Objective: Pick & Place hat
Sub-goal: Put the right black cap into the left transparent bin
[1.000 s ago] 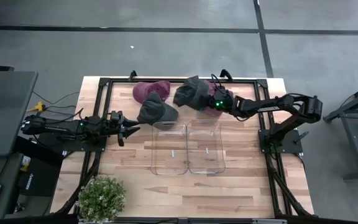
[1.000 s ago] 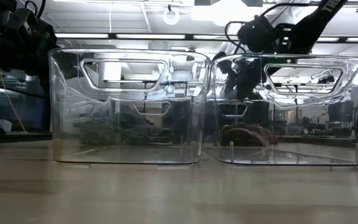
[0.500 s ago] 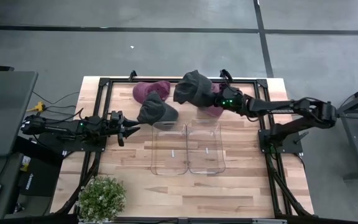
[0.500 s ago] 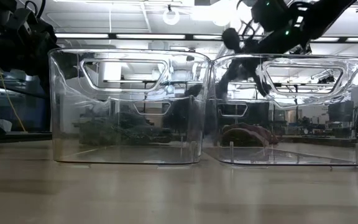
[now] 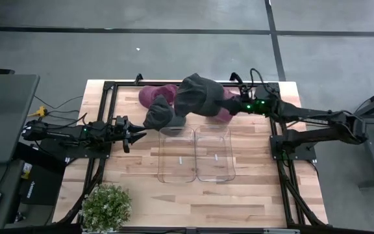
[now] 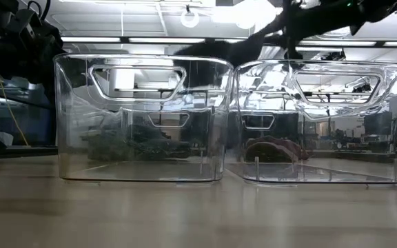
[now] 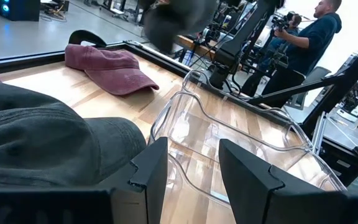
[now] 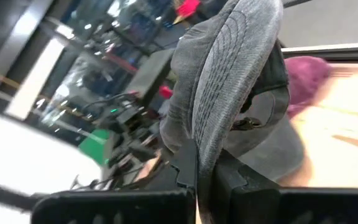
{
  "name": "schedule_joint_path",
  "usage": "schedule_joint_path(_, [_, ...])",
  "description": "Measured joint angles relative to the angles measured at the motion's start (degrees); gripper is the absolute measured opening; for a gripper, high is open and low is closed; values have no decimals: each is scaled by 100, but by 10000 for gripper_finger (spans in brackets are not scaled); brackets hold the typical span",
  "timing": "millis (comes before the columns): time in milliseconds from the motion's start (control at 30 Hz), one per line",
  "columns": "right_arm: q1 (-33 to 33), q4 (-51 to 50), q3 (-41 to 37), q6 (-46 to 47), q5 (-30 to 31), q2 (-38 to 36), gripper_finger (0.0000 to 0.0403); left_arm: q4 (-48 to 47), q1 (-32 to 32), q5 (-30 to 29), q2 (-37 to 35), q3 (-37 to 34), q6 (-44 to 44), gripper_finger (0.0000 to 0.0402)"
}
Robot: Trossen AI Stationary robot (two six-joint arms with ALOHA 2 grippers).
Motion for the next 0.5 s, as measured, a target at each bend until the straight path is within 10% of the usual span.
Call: schedule_joint_path(500, [-163,-151,4,-972,-2682,-990,5,-1,0,0,0,0,0,138])
